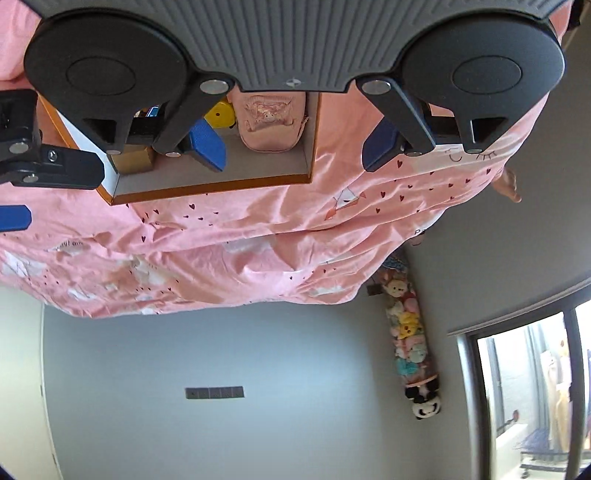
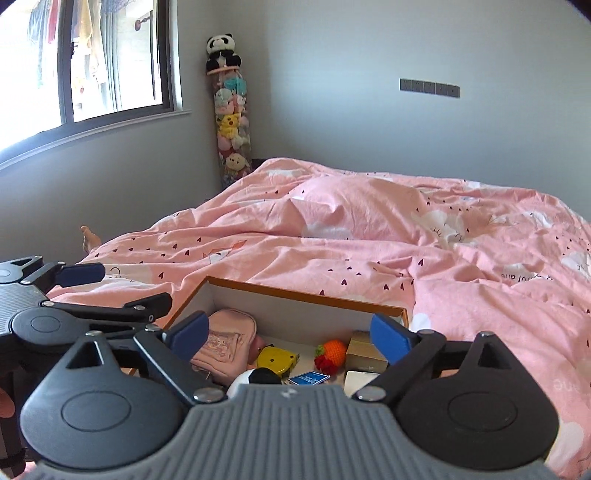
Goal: Organize objects
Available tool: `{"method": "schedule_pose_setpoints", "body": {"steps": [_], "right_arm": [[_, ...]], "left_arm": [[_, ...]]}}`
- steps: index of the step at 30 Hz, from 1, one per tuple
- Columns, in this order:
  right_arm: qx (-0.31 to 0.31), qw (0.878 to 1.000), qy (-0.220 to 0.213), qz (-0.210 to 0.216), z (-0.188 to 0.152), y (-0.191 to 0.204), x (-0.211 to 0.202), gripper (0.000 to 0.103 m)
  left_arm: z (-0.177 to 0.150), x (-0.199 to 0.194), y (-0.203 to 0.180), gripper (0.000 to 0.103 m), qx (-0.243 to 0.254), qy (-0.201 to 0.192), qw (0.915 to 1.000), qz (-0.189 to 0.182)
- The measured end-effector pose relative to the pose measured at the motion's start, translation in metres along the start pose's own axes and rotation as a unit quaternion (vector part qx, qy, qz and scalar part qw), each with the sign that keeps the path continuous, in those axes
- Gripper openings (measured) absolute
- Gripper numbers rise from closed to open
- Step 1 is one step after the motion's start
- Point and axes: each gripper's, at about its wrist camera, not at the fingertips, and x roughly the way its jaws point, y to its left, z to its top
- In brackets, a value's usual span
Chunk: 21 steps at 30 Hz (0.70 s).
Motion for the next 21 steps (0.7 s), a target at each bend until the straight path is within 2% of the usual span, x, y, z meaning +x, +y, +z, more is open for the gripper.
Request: {"method": "schedule_pose_setpoints", "body": {"steps": [4,9,16,21], "right_arm": [[0.009,0.999,-0.040,-0.015,-0.020,0.005,-0.022,0.101],[0.012,0.997,-0.042,-0.058,-0.043,0.010,-0.032,0.102],[0.036,0.994,-0.017,-0.102,-0.074,0.007,-0.024,0.102],[0.041,0.995,0.006,-0.092,-0.084,0.009,-0.013,0.102]], "left_arm": [[-0.010,-0.011,0.003,0.097,-0.018,-0.008,0.9997,-0.013],[-0.029,-0.022,0.008,0.097,-0.039,-0.039,0.9978,-0.036],[-0.052,-0.016,0.011,0.097,-0.062,-0.011,0.9970,-0.045],[-0.060,-0.012,0.014,0.097,-0.074,0.007,0.9960,-0.048]]}}
